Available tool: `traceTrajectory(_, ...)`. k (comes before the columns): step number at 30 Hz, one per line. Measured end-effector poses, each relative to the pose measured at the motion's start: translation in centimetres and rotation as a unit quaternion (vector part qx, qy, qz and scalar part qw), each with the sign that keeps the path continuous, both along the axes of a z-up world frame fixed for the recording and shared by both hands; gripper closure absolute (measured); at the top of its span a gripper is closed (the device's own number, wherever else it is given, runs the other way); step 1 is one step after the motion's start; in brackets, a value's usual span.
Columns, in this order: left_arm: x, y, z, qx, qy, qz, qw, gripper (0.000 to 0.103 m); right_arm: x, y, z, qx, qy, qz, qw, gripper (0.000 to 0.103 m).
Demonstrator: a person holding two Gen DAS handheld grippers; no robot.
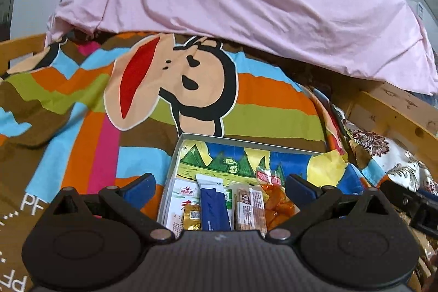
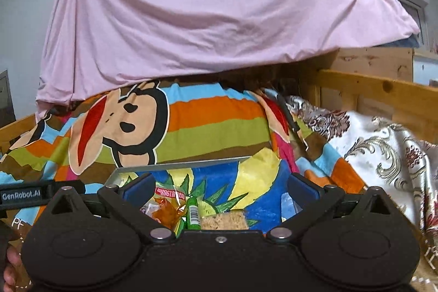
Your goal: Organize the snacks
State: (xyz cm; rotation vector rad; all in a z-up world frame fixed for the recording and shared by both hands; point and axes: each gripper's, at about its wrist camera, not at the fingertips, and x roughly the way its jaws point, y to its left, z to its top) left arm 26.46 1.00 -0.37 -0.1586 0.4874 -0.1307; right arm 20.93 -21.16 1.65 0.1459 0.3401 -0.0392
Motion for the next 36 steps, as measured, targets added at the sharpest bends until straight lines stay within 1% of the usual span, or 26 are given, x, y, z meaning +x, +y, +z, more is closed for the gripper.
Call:
traceTrajectory(8,-3.7,-0.8,1.4,0.04,-0.047,-0.017,0.9979,0.0,-2.7,-0.4,1.1,0.006,-0.018,-0.005,1.0,0.001)
traceTrajectory(12,-5.1,-1.1,1.7,0.053,-0.061,-0.024,0.9964,0.0,-3.6,-0.7,1.5,0.017,-0.022,-0.008,1.0,0.001)
traceTrajectory(19,-6.4,-0.8,2.4,0.042,-0.063,-0.018,0.9969,0.0,-4.8,-0.8,2.2,0.024,-0.033,-0.008,0.999,0.001)
traceTrajectory(28,-8.0,-0.8,2.6,0.053,-0.06,-0.021,0.9966,0.0,-6.5,-1.3,2.6,0.035,-0.033,-0.012,0.999,0.001)
traceTrajectory(36,-10.5,-0.8,2.6,0.058,-0.06,-0.026,0.9962,0.0,-9.2,-1.9,2.8,0.039,-0.031,-0.021,0.999,0.001)
